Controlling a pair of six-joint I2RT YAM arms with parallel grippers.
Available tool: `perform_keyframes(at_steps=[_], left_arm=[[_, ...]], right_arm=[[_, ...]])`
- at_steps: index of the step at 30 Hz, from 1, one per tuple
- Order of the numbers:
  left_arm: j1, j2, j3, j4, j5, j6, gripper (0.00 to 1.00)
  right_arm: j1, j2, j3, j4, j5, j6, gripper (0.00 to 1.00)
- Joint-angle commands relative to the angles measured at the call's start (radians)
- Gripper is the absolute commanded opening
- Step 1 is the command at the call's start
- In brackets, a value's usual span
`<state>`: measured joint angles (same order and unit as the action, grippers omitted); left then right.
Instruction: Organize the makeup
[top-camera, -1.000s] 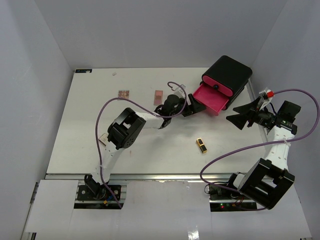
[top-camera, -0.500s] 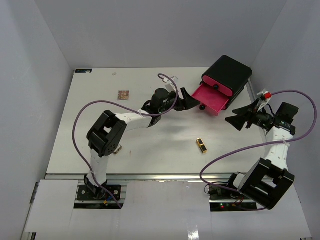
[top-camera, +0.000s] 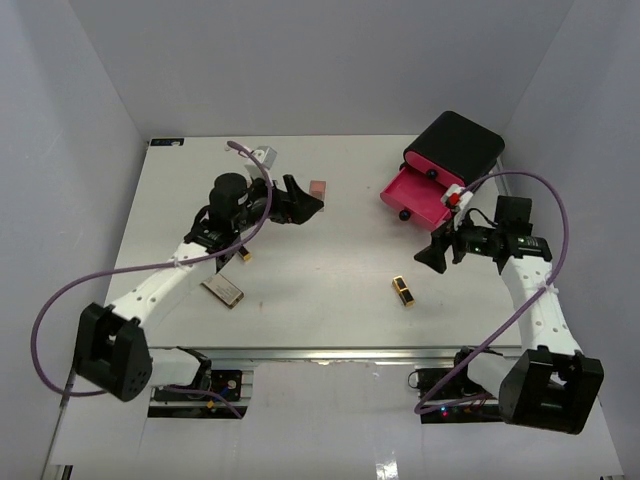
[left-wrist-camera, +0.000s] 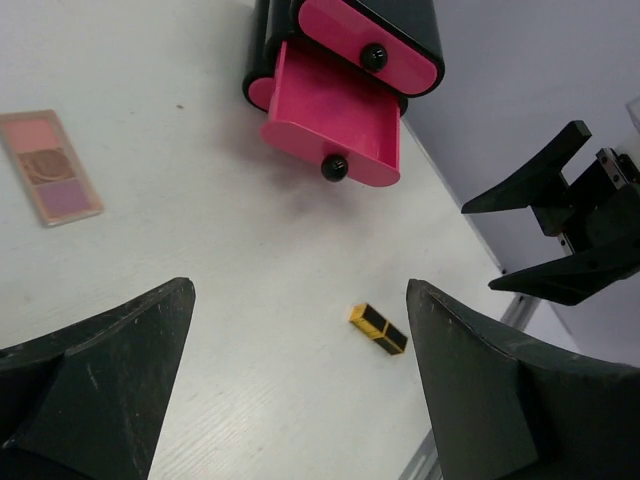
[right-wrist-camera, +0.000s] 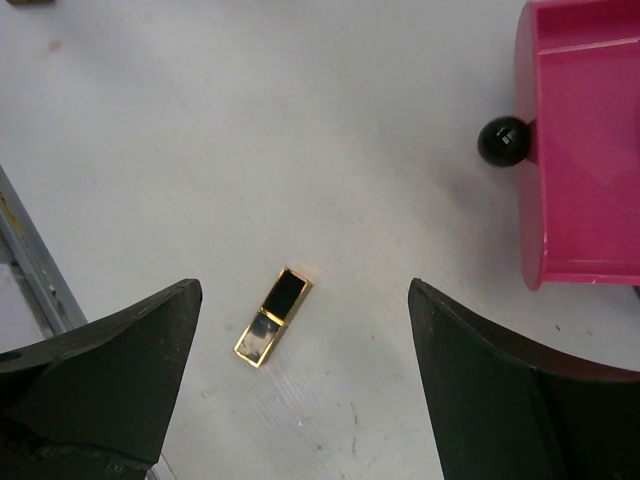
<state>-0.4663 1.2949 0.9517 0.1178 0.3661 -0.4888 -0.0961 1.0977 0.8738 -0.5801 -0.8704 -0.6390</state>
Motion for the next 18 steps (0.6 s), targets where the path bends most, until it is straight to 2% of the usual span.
perform_keyframes(at_steps=[1, 5, 10, 18], left_arm=[[0.003, -0.133, -0.076, -0.246, -0.124, 0.206, 0.98], [0.003, -0.25, -0.143, -0.275, -0.228, 0.26, 0.98], [0.003, -0.338, -0.154, -0.27, -0.267, 0.28, 0.98], [0.004, -0.405, -0.159, -0.275, -0.3, 0.293, 0.98]], right_arm=[[0.21, 0.017, 0.059, -0.1, 0.353, -0.059, 0.91], [0.383, 0.033, 0.045, -0.066, 0.562, 0.048, 0.91], [0.507, 0.08, -0.025, -0.012, 0.726, 0.2, 0.91], [0.544, 0.148, -0.068, 0.032, 0.724, 0.277, 0.91]])
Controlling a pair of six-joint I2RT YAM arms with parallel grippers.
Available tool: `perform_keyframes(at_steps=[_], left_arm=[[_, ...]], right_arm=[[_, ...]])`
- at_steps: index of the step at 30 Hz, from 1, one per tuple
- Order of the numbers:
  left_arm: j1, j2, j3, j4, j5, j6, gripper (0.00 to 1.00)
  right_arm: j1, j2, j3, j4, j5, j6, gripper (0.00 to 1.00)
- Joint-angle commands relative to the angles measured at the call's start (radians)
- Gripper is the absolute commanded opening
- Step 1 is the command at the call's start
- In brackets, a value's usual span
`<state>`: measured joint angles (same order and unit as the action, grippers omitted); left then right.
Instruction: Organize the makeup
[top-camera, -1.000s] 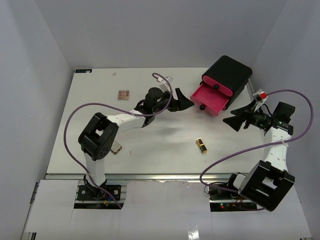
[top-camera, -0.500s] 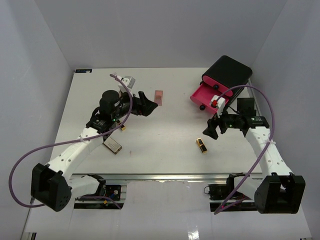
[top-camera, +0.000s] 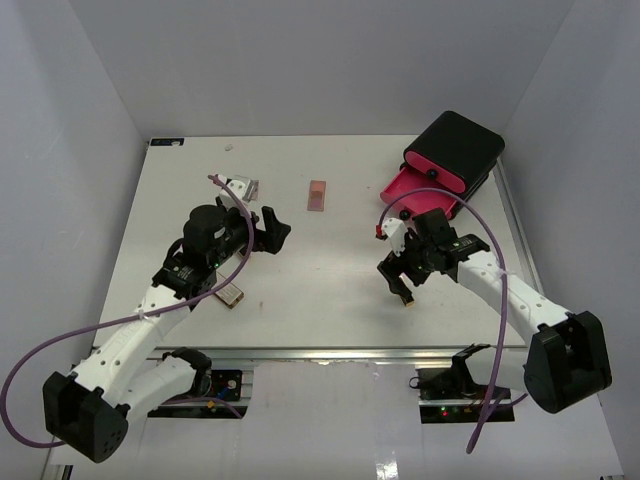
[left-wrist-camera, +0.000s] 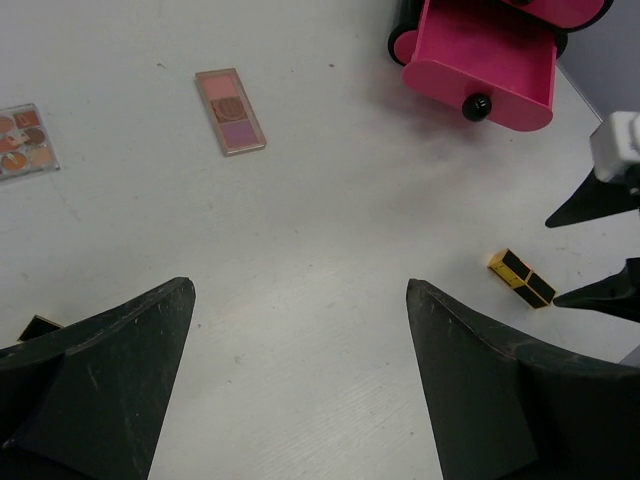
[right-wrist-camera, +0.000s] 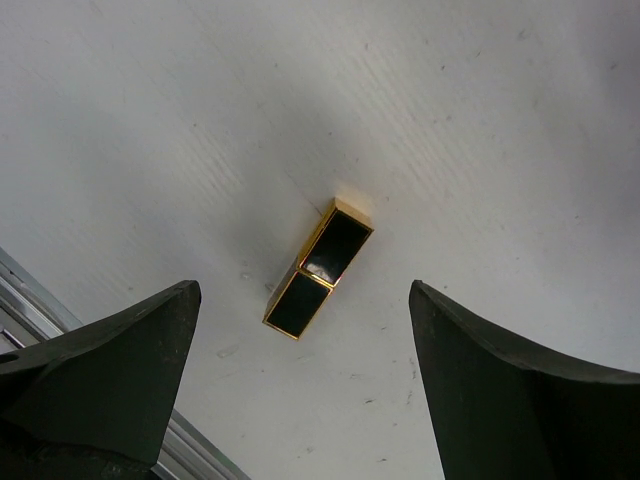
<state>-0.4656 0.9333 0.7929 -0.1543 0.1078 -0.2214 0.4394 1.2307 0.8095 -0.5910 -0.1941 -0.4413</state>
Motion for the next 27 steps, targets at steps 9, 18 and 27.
perform_keyframes(at_steps=[9, 18, 27], left_arm=[[0.004, -0.076, -0.01, 0.002, -0.033, 0.028, 0.98], [0.004, -0.077, -0.011, 0.003, -0.023, 0.025, 0.98], [0.004, -0.076, -0.012, 0.002, -0.025, 0.028, 0.98]], right_arm=[[0.037, 0.083, -0.039, 0.096, 0.091, 0.123, 0.88], [0.041, 0.155, -0.031, 0.112, 0.155, 0.127, 0.79], [0.043, 0.215, -0.005, 0.09, 0.129, 0.112, 0.55]])
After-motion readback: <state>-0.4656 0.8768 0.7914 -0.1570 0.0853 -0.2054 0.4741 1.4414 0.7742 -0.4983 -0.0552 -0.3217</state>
